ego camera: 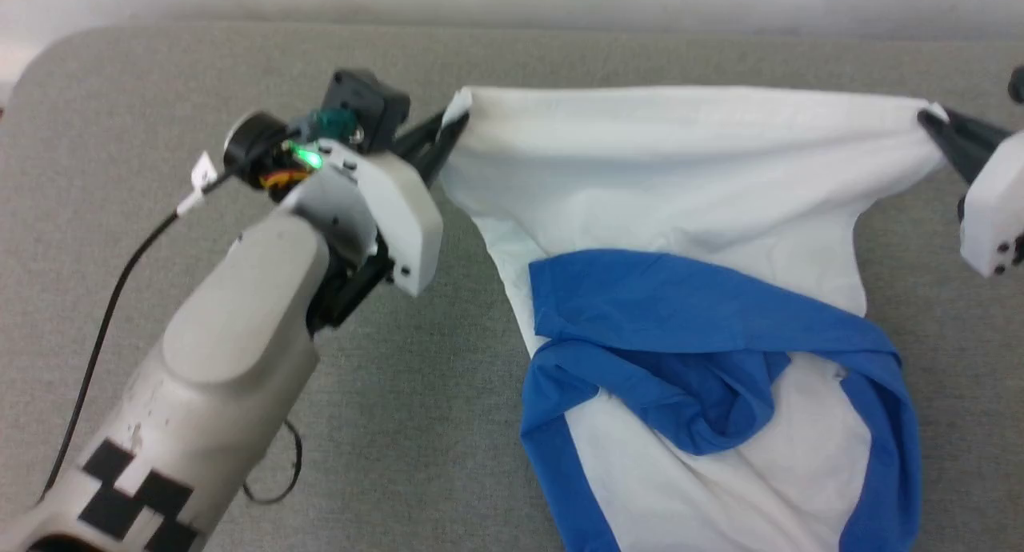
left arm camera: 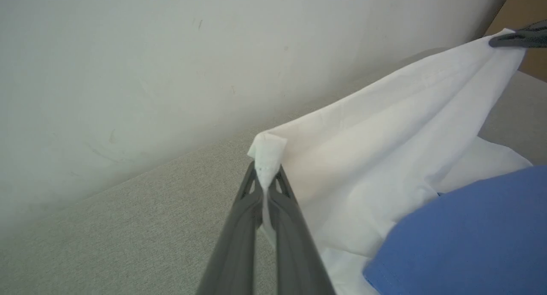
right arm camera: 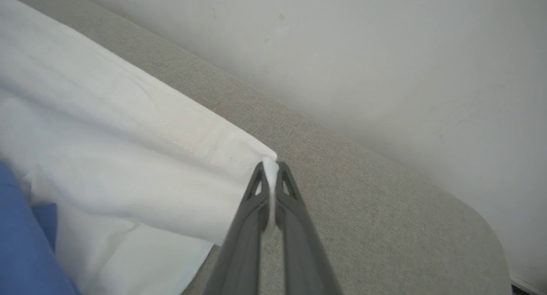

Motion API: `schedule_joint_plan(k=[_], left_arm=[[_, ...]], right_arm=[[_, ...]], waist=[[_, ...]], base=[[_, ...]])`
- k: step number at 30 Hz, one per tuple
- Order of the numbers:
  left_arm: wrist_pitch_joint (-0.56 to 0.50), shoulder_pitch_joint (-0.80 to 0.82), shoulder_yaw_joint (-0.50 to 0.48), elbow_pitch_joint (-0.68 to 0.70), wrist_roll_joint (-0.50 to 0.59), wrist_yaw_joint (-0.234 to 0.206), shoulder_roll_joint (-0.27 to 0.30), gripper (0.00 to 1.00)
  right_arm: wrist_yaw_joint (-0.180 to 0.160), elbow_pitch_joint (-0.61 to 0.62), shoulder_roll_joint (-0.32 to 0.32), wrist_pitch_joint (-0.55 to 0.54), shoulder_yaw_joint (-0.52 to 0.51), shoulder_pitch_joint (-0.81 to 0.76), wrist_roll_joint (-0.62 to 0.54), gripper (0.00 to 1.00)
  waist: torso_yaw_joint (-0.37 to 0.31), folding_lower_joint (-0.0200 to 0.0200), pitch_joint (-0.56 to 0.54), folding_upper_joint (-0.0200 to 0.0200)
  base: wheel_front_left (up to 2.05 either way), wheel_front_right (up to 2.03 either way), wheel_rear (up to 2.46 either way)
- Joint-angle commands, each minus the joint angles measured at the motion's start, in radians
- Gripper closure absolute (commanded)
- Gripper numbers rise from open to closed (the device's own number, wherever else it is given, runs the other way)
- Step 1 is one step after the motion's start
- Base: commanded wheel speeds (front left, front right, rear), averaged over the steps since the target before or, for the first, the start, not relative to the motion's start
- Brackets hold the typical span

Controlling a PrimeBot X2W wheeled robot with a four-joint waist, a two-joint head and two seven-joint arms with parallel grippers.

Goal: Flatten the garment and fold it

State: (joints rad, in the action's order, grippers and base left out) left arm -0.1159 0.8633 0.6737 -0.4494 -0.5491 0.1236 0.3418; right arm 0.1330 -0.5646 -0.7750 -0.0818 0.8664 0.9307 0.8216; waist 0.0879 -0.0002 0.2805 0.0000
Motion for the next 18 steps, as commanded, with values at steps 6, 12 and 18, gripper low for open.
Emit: schedule_joint_plan(k=[6,12,18], left_arm=[[-0.039,-0.176,0.021,0.152,-0.023,-0.032,0.077,1.0],[-0.102,-0.339,0.037,0.345,-0.049,-0.087,0.154,1.0],[-0.177,-0.486,0.061,0.523,-0.073,-0.136,0.235,1.0]], right_arm=[[-0.002,0.109,-0.043,0.007,-0.034,-0.154,0.02,1.0],[-0.002,0.23,-0.092,-0.03,-0.096,-0.312,0.021,1.0],[-0.002,0.361,-0.143,-0.095,-0.182,-0.479,0.015,1.0]], waist=[[-0.042,0.0002,-0.156,0.0],[-0.052,0.0002,-0.209,0.0],[-0.056,0.0002,-0.234,0.0]], base=[[0.0,0.0,0.0],[0.0,0.0,0.0],[0.0,0.0,0.0]])
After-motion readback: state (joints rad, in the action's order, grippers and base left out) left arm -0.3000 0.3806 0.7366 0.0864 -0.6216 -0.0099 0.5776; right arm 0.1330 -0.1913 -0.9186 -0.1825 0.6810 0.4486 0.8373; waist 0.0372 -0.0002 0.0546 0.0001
